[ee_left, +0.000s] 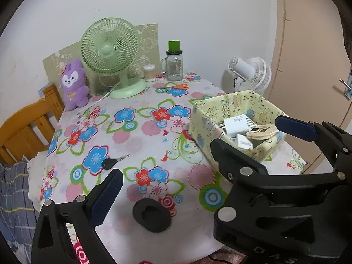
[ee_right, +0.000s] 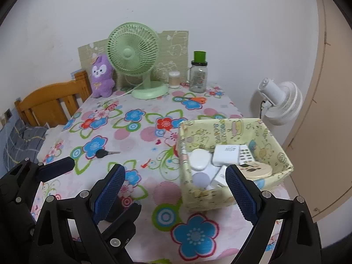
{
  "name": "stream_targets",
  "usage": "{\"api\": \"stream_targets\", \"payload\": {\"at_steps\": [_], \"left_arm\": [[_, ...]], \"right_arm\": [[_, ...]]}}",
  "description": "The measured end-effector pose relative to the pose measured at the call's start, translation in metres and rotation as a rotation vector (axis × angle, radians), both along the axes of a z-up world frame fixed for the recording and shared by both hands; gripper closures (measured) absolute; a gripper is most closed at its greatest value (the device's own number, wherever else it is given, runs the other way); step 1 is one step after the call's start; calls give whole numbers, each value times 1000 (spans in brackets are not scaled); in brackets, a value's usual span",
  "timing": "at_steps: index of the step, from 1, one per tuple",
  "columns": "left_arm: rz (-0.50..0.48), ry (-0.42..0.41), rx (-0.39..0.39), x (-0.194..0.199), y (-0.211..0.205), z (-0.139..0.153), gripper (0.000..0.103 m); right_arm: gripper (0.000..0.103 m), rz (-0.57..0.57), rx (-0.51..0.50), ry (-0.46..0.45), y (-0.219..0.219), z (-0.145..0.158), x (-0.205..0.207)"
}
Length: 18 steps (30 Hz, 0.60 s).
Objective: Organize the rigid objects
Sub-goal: 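Withdraw both grippers from the box toward the black key and black lid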
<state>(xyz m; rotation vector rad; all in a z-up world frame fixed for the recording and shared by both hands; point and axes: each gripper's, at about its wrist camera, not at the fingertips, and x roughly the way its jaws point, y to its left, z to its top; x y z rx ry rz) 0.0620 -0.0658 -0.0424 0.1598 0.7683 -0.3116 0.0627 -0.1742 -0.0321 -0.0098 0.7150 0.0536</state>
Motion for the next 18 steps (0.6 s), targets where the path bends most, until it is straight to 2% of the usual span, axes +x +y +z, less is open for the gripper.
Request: {"api": "stream_targets", "payload": {"at_steps": [2,6,18], "left_arm": [[11,1,0,-2,5,-2,1],[39,8,18,-3,15,-8,1],[69,37,39,-9,35,-32,1]], "right_arm": [[10,8,1,1,5,-1,-1],[18,37,-3,-4,17,-5,-4],[28,83,-13,19,43,-28,-8]]}}
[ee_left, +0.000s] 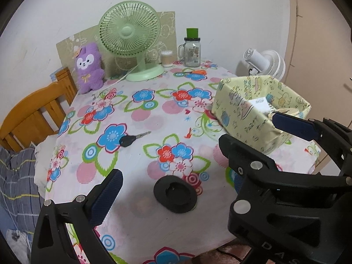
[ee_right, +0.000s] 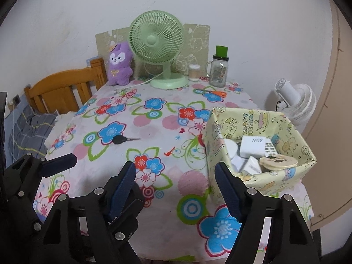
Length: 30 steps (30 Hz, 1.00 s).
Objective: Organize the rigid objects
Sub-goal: 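Withdraw both grippers from the box toward the black key and black lid, then grasp the black round lid with the left gripper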
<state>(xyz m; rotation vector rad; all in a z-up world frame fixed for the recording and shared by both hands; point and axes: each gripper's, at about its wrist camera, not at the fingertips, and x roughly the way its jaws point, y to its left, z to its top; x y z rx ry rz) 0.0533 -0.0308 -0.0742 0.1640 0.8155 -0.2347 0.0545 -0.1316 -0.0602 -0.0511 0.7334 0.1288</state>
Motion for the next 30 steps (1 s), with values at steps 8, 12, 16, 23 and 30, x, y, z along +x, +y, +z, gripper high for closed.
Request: {"api": "stream_targets", "payload": {"at_steps": [8,12,16,23,30], "left_arm": [[20,32,4,5,12,-24,1],[28,68,-16,10,16,-37,1],[39,99,-22,17,19,-50,1],[47,158,-25,28,20,-73,1],[47,175,-23,38,16,-83,2]], "right_arm": [[42,15,-4,50,10,-27,5],[48,10,-1,60,10,-38,8],[50,8,-9,75,10,-48,13],[53,4,-20,136,10,-70,25],[53,2,-10,175,7,-82,35]]}}
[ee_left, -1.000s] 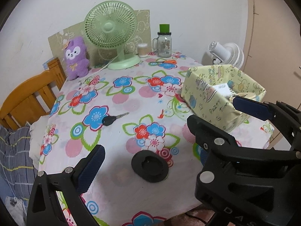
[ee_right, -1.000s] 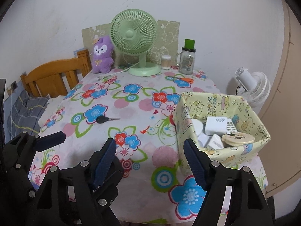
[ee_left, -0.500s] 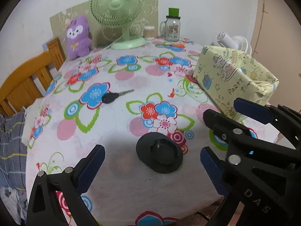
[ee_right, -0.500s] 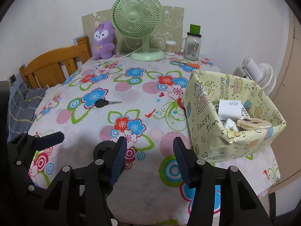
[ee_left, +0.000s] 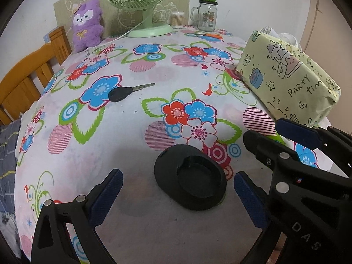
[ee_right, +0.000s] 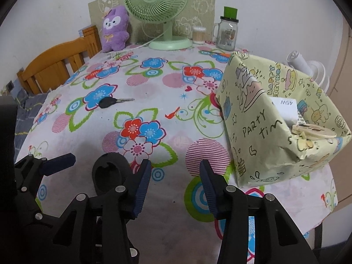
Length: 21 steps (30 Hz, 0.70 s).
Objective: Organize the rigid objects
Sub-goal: 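Grasp the black round lid with the left gripper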
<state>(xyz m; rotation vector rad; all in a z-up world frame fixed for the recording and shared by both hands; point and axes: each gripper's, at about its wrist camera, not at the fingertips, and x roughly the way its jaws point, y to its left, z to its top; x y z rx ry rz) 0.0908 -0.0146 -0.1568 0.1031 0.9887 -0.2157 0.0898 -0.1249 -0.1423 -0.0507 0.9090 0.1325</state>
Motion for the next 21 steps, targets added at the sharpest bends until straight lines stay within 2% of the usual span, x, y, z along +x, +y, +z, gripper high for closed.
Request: {"api": "stream_targets", "payload": {"at_steps": [2,4,5,9,21], "left_arm": [[-9,2,7,2,-3,-2,5],[-4,12,11,4,-4,-5,16],[5,5,8,4,-3,-6,16],[10,-7,5,4,-2,-3,30],[30,-9,4,7,11,-1,31]], "right_arm": [[53,2,-1,8,0,-3,2],[53,9,-1,18,1,-5,4],[53,12,0,21,1,-6,4],[53,13,9,26,0,-8,7],[53,37,5,35,13,-7,13]]}}
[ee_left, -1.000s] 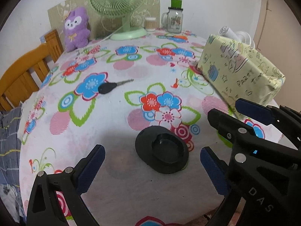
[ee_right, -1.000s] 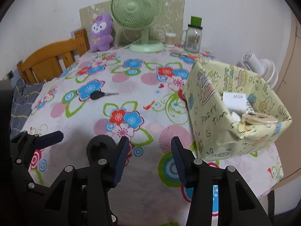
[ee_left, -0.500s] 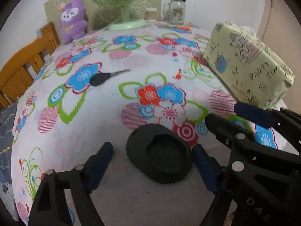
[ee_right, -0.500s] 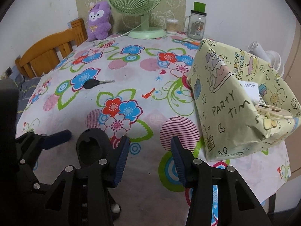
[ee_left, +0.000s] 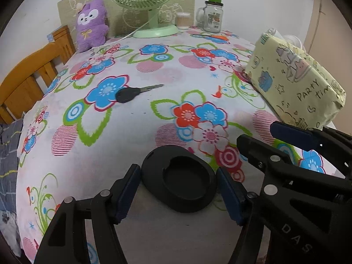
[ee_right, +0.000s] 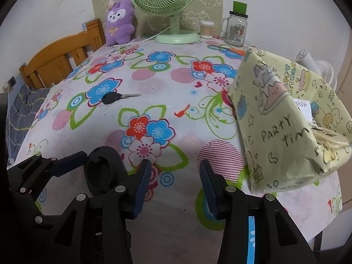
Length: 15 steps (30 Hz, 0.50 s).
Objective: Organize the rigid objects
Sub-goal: 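Grasp the black round lid with the left gripper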
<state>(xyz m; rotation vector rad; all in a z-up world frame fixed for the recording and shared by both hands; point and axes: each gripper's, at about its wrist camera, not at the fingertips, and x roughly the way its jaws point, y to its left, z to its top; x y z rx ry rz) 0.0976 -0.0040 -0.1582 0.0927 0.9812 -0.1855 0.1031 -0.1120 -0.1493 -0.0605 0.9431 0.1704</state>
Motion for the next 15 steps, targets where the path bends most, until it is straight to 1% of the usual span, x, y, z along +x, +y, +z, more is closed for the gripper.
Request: {"api": "stream_targets", "payload": {"at_steps": [3,7,10,11,12,14,15], "left_arm": [[10,-5,2,3,8,3,31],[33,-6,-12,9,21,7,31],[56,-4,-8,14,30,6,31],[63,-1,-9,16,33,6,31],[74,2,-13,18,37,5,31],[100,8,-19,22,45,4,31],[112,10,-21,24,49,4,31]], "right_arm": [[53,15,-2,6,8,2,5],[53,26,28,25,18,4,13],[52,39,24,25,27,5,19],[49,43,22,26,30,4,22],[43,41,19,28,33,4,24],[35,34,20,33,36,3,29],[35,33,25,37,37,2,31]]}}
